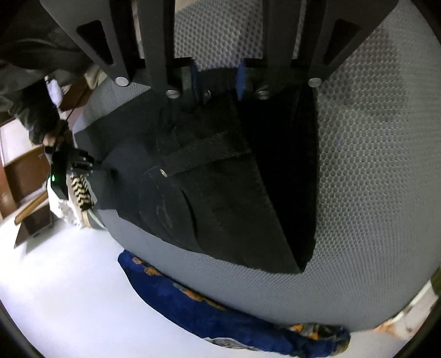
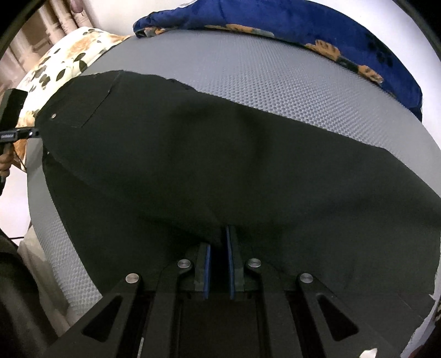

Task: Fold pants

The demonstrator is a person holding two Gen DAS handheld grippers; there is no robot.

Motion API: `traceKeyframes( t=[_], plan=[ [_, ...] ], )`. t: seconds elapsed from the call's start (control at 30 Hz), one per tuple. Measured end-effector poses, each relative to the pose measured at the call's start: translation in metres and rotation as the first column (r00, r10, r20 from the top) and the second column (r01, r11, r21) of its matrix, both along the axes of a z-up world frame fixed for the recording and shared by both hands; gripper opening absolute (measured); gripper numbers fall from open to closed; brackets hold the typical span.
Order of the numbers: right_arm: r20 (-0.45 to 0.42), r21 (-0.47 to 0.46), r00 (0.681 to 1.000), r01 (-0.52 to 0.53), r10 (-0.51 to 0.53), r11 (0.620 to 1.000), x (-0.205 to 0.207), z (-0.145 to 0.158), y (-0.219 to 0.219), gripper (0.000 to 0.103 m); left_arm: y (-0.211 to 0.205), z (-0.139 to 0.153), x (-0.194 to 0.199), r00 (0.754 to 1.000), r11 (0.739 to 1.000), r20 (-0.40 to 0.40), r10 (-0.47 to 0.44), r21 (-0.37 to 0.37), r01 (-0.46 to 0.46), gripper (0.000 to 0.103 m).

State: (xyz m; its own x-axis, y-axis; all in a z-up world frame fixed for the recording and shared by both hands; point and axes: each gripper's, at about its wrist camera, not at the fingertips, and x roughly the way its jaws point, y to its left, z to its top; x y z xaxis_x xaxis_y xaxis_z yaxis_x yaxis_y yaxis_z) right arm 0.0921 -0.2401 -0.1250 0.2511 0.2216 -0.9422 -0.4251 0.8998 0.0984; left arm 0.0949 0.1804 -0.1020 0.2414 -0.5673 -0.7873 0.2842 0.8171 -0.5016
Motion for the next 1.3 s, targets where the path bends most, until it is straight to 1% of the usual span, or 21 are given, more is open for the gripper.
traceKeyframes(
  t=[0.07,0.1,0.13,0.2,0.27,0.33,0.47,0.6,0.63,0.67,0.7,0.73,0.77,0.8,0.83,0.97,1.03,1.1,1.17,1.23,1.3],
  plan=[
    [-0.001,-0.007,1.000,0.011,-0.011,1.000,0.001,0.000,0.002,0.008,0.004,0.007,-0.005,0.999,0.997,0.022,0.033,0.068,-0.035,0.075],
    [0.004,-0.014,1.000,0.009,-0.009,1.000,0.000,0.000,0.004,0.008,0.008,0.011,-0.008,0.998,0.994,0.046,0.052,0.090,-0.056,0.076],
    [0.010,-0.020,1.000,0.007,-0.006,1.000,0.000,0.000,0.005,0.008,0.012,0.014,-0.011,0.996,0.994,0.055,0.063,0.086,-0.068,0.076],
    [0.017,-0.028,1.000,0.010,-0.010,1.000,0.000,0.000,0.006,0.008,0.023,0.017,-0.017,0.993,0.992,0.025,0.118,0.038,-0.119,0.076],
    [0.019,-0.024,1.000,0.021,-0.020,1.000,0.001,0.000,0.006,0.008,0.031,0.018,-0.025,0.981,0.981,-0.010,0.194,-0.014,-0.194,0.075],
    [0.024,-0.022,0.999,0.023,-0.022,1.000,-0.001,0.000,0.005,0.008,0.037,0.017,-0.030,0.967,0.965,-0.059,0.246,-0.082,-0.250,0.073],
    [0.030,-0.022,0.999,0.020,-0.019,1.000,-0.002,0.000,0.006,0.008,0.035,0.008,-0.040,0.932,0.911,-0.175,0.318,-0.215,-0.352,0.073],
    [0.040,-0.021,0.999,0.017,-0.016,1.000,-0.004,-0.001,0.004,0.008,0.025,-0.009,-0.034,0.889,0.868,-0.247,0.385,-0.229,-0.440,0.070],
    [0.041,-0.018,0.999,0.018,-0.018,1.000,-0.005,-0.001,0.003,0.008,0.023,-0.014,-0.032,0.881,0.866,-0.258,0.396,-0.215,-0.452,0.065],
    [0.042,-0.017,0.999,0.020,-0.019,1.000,-0.005,-0.001,0.003,0.008,0.021,-0.019,-0.029,0.871,0.859,-0.268,0.411,-0.206,-0.469,0.057],
    [0.045,-0.019,0.999,0.020,-0.019,1.000,-0.005,0.000,0.003,0.008,0.020,-0.025,-0.027,0.859,0.852,-0.279,0.428,-0.192,-0.487,0.051],
    [0.048,-0.020,0.999,0.022,-0.021,1.000,-0.006,0.000,0.004,0.008,0.018,-0.030,-0.024,0.854,0.851,-0.288,0.433,-0.182,-0.493,0.035],
    [0.050,-0.022,0.998,0.032,-0.031,0.999,-0.006,0.001,0.004,0.008,0.020,-0.033,-0.022,0.851,0.847,-0.290,0.438,-0.184,-0.499,0.028],
    [0.052,-0.023,0.998,0.039,-0.038,0.999,-0.006,0.002,0.004,0.008,0.020,-0.032,-0.021,0.852,0.845,-0.287,0.438,-0.191,-0.499,0.025],
    [0.058,-0.022,0.997,0.049,-0.048,0.999,-0.006,0.004,0.004,0.008,0.019,-0.028,-0.018,0.859,0.852,-0.273,0.433,-0.186,-0.489,0.021],
    [0.109,-0.010,0.992,0.066,-0.065,0.998,-0.010,0.031,0.004,0.007,0.018,0.002,-0.004,0.914,0.904,-0.165,0.370,-0.162,-0.396,0.020],
    [0.139,-0.017,0.989,0.062,-0.059,0.998,-0.016,0.048,0.006,0.007,0.017,0.013,0.003,0.943,0.935,-0.125,0.308,-0.143,-0.324,0.020],
    [0.151,-0.011,0.987,0.052,-0.049,0.999,-0.025,0.062,0.008,0.007,0.015,0.014,0.009,0.963,0.961,-0.108,0.247,-0.100,-0.258,0.020],
    [0.144,-0.005,0.989,0.036,-0.035,0.999,-0.034,0.065,0.010,0.007,0.010,0.006,0.013,0.975,0.980,-0.113,0.189,-0.038,-0.194,0.020],
    [0.118,-0.010,0.993,0.017,-0.016,1.000,-0.044,0.056,0.013,0.007,0.013,-0.012,0.014,0.973,0.985,-0.158,0.171,-0.009,-0.174,0.020],
    [0.072,-0.017,0.997,0.003,-0.001,1.000,-0.053,0.038,0.019,0.007,0.012,-0.023,0.013,0.971,0.987,-0.176,0.161,0.016,-0.161,0.020]
  ],
)
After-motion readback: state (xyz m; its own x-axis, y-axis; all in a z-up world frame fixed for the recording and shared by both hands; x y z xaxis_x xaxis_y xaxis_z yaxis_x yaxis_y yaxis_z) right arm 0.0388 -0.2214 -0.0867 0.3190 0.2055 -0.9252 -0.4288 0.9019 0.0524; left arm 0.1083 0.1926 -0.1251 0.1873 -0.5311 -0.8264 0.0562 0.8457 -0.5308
